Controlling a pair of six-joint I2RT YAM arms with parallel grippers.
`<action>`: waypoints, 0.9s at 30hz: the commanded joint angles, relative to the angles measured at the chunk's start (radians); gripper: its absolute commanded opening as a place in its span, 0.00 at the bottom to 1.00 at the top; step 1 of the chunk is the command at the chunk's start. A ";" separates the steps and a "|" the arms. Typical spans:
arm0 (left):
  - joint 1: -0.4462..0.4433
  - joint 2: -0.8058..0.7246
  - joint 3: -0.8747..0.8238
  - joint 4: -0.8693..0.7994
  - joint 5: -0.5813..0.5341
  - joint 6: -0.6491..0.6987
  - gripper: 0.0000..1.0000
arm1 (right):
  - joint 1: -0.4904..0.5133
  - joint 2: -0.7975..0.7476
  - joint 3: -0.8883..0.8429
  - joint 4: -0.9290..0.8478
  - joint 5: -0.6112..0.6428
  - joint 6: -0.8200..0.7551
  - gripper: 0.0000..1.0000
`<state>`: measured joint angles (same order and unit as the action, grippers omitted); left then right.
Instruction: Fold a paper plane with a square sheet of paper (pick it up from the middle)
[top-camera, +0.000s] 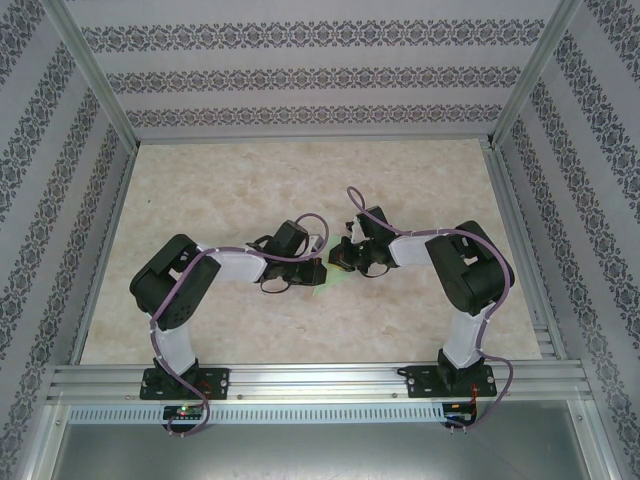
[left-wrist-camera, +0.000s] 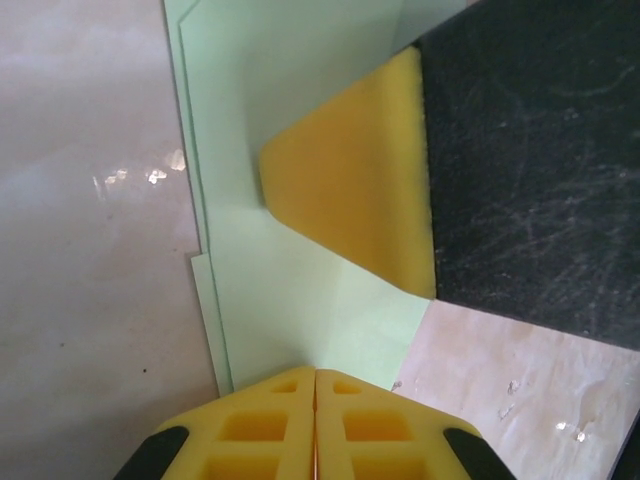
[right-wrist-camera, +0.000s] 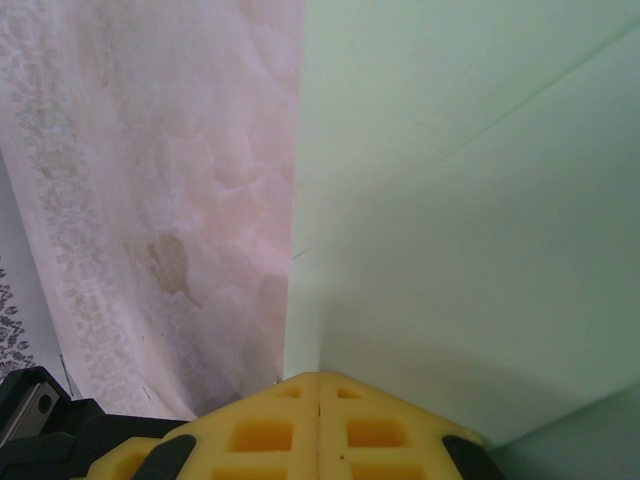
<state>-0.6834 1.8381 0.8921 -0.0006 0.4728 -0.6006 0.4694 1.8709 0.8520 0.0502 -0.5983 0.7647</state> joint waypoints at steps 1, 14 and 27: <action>-0.021 0.021 0.014 -0.093 0.020 0.058 0.09 | 0.002 0.083 -0.039 -0.127 0.130 -0.021 0.05; -0.061 -0.102 -0.142 -0.250 0.047 0.150 0.09 | -0.005 0.088 -0.042 -0.132 0.130 -0.019 0.04; -0.060 -0.296 -0.168 0.045 -0.064 0.054 0.08 | -0.003 0.087 -0.038 -0.108 0.119 -0.002 0.04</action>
<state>-0.7322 1.5684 0.7261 -0.0799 0.4480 -0.5091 0.4690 1.8751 0.8551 0.0498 -0.6071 0.7658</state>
